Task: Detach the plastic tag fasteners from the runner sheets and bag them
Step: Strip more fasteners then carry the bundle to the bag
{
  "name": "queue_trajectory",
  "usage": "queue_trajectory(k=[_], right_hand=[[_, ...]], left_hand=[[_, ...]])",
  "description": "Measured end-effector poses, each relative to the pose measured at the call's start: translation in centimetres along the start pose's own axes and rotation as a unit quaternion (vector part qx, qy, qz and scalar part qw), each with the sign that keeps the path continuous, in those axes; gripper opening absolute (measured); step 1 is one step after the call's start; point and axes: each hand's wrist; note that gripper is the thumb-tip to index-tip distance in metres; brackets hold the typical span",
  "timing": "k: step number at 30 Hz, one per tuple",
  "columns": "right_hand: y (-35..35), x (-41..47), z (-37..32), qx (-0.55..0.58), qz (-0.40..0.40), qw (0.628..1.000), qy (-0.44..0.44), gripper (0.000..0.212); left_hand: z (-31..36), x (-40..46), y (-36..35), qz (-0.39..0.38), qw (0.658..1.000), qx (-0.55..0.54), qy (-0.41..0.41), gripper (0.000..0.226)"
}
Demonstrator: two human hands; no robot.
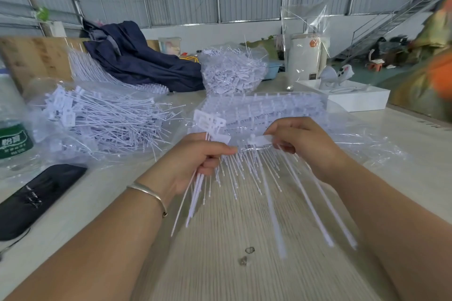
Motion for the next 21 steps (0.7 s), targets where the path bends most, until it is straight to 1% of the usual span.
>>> queue_trajectory(k=[2, 5, 7, 11, 13, 16, 18, 21], right_hand=[[-0.7, -0.1, 0.0, -0.045, -0.001, 0.999, -0.003, 0.013], [-1.5, -0.2, -0.1, -0.087, -0.015, 0.996, -0.005, 0.016], [-1.7, -0.2, -0.1, -0.095, -0.015, 0.995, -0.007, 0.018], [-2.1, -0.4, -0.1, -0.124, -0.049, 0.991, 0.018, 0.016], [-2.1, -0.4, 0.0, -0.138, -0.060, 0.988, 0.026, 0.017], [-2.1, -0.4, 0.1, -0.150, -0.061, 0.986, 0.030, 0.018], [-2.0, -0.4, 0.2, -0.154, -0.057, 0.986, 0.032, 0.018], [-1.8, -0.2, 0.3, -0.187, -0.040, 0.981, 0.038, 0.007]], left_hand=[[-0.3, -0.1, -0.6, -0.038, 0.999, -0.034, 0.013, 0.031], [-0.3, -0.1, -0.8, -0.027, 0.996, -0.065, 0.048, 0.033], [-0.2, -0.1, -0.9, -0.027, 0.996, -0.063, 0.063, 0.034], [-0.2, -0.2, -1.3, -0.049, 0.993, -0.081, 0.075, 0.033], [-0.1, -0.2, -1.6, -0.045, 0.994, -0.068, 0.070, 0.033], [-0.3, -0.2, -1.6, -0.038, 0.998, -0.017, 0.050, 0.034], [-0.5, -0.1, -1.4, -0.018, 0.999, 0.002, 0.049, 0.037], [-0.8, 0.1, -1.1, 0.016, 0.999, -0.012, 0.042, 0.027]])
Point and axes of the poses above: each hand's wrist, its own x-axis towards the middle knuckle, its own y-axis out of the back of the hand, z = x × y, and after that the axes turned 9 degrees about -z, right-handed
